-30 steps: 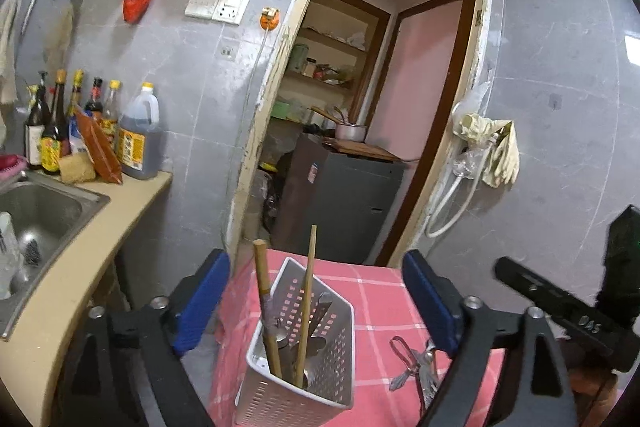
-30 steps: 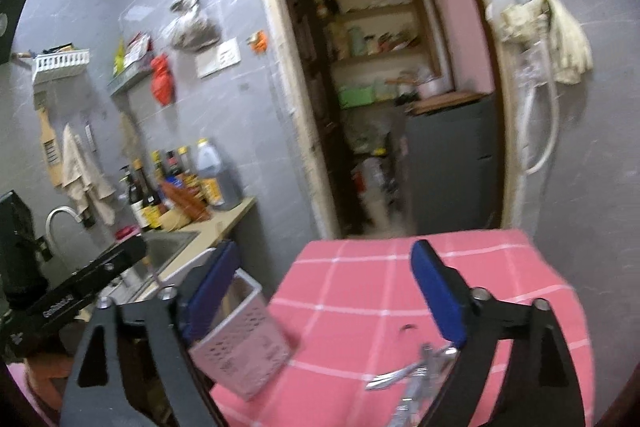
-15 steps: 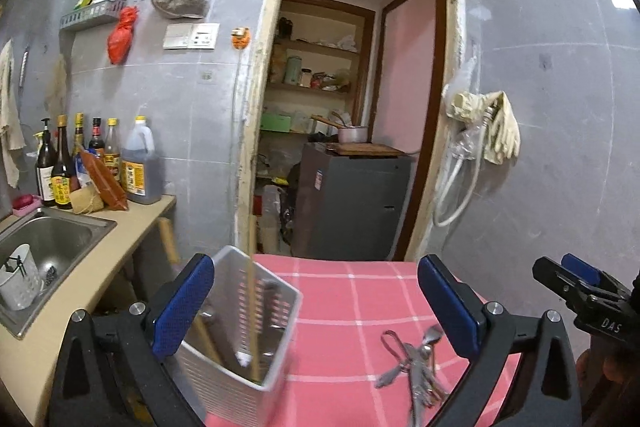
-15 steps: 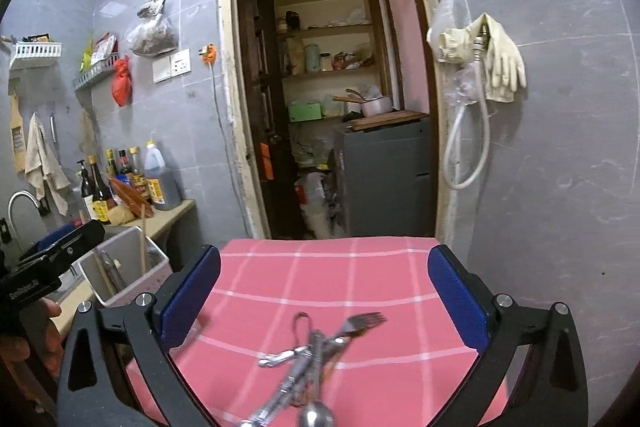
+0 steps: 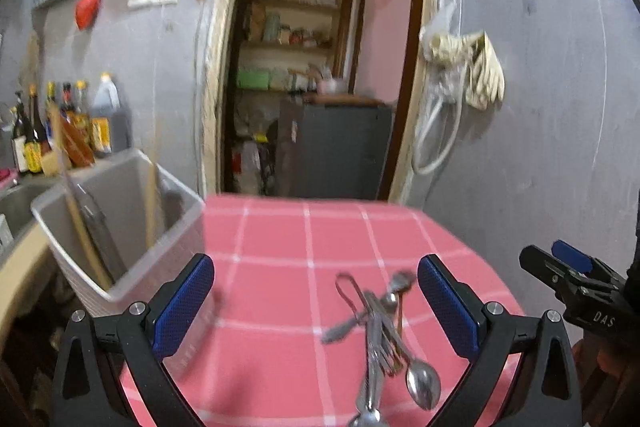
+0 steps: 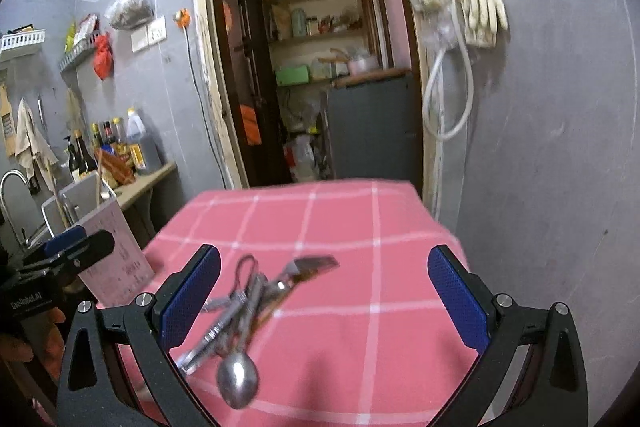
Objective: Organize utensils
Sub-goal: 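Grasp the ornate silver spoon with the left tool while the right tool grasps a thin knife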
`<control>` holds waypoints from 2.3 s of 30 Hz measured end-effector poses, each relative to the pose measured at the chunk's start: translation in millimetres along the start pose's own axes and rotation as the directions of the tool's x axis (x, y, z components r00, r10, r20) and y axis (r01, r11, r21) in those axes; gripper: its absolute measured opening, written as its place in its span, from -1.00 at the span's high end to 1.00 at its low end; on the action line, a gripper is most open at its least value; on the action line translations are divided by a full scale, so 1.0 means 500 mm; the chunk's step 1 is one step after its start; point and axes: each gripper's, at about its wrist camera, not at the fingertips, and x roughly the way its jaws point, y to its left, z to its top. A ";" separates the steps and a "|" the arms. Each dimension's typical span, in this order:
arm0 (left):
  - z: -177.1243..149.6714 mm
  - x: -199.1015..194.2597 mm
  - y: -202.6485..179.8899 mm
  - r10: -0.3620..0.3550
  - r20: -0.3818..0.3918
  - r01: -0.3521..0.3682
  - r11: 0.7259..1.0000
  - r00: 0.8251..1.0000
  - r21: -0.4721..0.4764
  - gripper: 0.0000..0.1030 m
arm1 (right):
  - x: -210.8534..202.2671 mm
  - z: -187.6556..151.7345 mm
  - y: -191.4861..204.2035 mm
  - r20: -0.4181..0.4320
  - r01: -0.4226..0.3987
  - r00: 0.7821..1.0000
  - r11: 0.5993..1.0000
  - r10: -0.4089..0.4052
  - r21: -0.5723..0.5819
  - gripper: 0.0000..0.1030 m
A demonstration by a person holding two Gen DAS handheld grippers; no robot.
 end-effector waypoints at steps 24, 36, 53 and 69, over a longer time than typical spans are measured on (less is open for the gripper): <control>-0.124 0.204 -0.035 -0.221 -0.452 0.215 0.974 0.864 -0.067 0.28 | 0.188 -0.107 0.014 -0.276 -0.269 0.921 0.961 0.274 0.057 0.13; -0.135 0.220 -0.041 -0.263 -0.483 0.235 0.965 0.835 -0.117 0.77 | 0.216 -0.116 0.041 -0.362 -0.299 0.886 0.954 0.291 0.035 0.32; -0.137 0.202 0.028 -0.265 -0.460 0.151 0.951 0.848 -0.269 0.78 | 0.297 -0.110 0.147 -0.514 -0.327 0.819 0.943 0.255 -0.054 0.57; -0.133 0.230 0.050 -0.294 -0.568 0.134 0.942 0.769 -0.306 0.78 | 0.394 -0.084 0.160 -0.668 -0.292 0.693 0.953 0.272 0.086 0.76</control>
